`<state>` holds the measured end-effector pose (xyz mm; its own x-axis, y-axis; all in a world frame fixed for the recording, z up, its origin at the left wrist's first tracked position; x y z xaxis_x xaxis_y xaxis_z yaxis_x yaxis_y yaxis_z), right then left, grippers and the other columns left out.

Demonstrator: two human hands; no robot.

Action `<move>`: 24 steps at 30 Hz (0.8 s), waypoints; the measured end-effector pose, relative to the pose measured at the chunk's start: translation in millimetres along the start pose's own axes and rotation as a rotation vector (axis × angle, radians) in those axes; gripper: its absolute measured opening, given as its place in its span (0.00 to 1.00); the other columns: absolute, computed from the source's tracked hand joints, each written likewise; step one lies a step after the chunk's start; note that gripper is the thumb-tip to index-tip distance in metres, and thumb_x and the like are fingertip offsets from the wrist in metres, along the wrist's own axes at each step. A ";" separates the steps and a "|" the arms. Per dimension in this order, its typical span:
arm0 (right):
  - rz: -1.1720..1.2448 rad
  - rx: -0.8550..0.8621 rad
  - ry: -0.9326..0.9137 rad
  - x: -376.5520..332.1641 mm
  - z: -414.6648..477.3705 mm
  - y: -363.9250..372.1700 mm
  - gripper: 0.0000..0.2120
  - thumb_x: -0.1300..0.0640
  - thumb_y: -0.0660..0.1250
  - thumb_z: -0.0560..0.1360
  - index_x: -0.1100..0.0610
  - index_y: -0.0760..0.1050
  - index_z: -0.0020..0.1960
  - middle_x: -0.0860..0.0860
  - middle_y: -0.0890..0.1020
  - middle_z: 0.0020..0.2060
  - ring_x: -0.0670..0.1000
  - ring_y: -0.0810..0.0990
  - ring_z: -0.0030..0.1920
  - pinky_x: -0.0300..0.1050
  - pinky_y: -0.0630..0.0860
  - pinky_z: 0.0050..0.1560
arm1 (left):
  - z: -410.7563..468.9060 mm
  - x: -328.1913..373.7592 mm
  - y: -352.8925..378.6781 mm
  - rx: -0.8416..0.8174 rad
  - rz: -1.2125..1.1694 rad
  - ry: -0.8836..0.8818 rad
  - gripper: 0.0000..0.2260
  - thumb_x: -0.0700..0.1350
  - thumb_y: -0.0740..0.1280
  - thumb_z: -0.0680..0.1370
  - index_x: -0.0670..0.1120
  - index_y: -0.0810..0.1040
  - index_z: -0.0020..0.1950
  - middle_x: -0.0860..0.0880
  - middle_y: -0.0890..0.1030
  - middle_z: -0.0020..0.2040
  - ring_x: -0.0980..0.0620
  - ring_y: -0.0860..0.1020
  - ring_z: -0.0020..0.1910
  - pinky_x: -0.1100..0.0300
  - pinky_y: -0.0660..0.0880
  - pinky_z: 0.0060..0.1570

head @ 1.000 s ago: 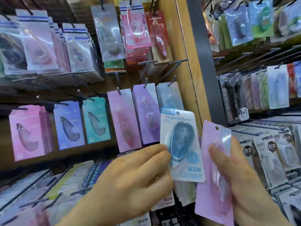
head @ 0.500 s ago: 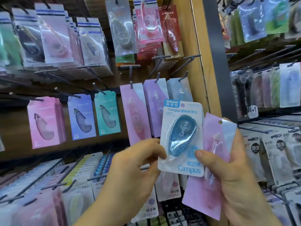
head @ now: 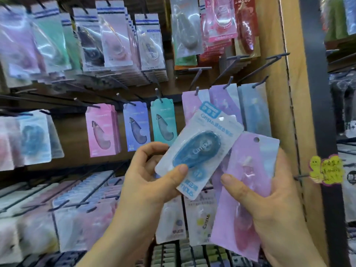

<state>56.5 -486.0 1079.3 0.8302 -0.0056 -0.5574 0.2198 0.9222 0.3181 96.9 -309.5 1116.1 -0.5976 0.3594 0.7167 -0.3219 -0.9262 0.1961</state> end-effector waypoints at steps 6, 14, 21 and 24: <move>0.012 -0.072 -0.018 10.2 -15.9 69.3 0.43 0.48 0.79 0.55 0.45 0.69 0.68 0.46 0.80 0.62 0.50 0.80 0.62 0.61 0.77 0.61 | -13.2 17.8 -78.2 -0.143 0.134 -0.112 0.20 0.44 0.75 0.60 0.52 0.84 0.51 0.46 0.86 0.50 0.46 0.85 0.44 0.56 0.81 0.37; -0.031 -0.135 -0.037 23.6 -64.7 209.8 0.38 0.45 0.79 0.54 0.38 0.71 0.62 0.37 0.81 0.56 0.40 0.80 0.57 0.36 0.77 0.54 | -39.5 60.9 -208.1 -0.109 0.151 -0.162 0.33 0.35 0.65 0.66 0.66 0.73 0.62 0.47 0.84 0.56 0.44 0.84 0.47 0.51 0.81 0.36; -0.019 -0.188 -0.009 44.7 -100.0 337.4 0.39 0.42 0.78 0.51 0.40 0.73 0.62 0.39 0.82 0.57 0.40 0.80 0.57 0.37 0.77 0.55 | -45.1 107.0 -336.4 -0.202 0.368 -0.044 0.25 0.41 0.71 0.71 0.67 0.77 0.61 0.53 0.79 0.65 0.52 0.79 0.63 0.54 0.77 0.60; -0.052 -0.197 -0.013 53.3 -113.2 374.4 0.43 0.43 0.78 0.51 0.46 0.72 0.66 0.41 0.82 0.58 0.42 0.80 0.58 0.41 0.76 0.58 | -39.6 114.9 -379.4 -0.161 0.519 -0.010 0.25 0.49 0.76 0.64 0.66 0.75 0.58 0.48 0.84 0.54 0.46 0.82 0.53 0.50 0.81 0.51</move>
<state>125.1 -97.3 1081.9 0.8270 -0.0592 -0.5591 0.1591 0.9784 0.1317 121.2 87.7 1097.5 -0.7014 -0.1425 0.6984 -0.0952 -0.9523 -0.2899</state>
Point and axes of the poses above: each hand's wrist, its own z-axis towards the middle knuckle, its own y-axis out of the palm, x = y × z, the point moved 4 cm from there along z, towards the middle knuckle
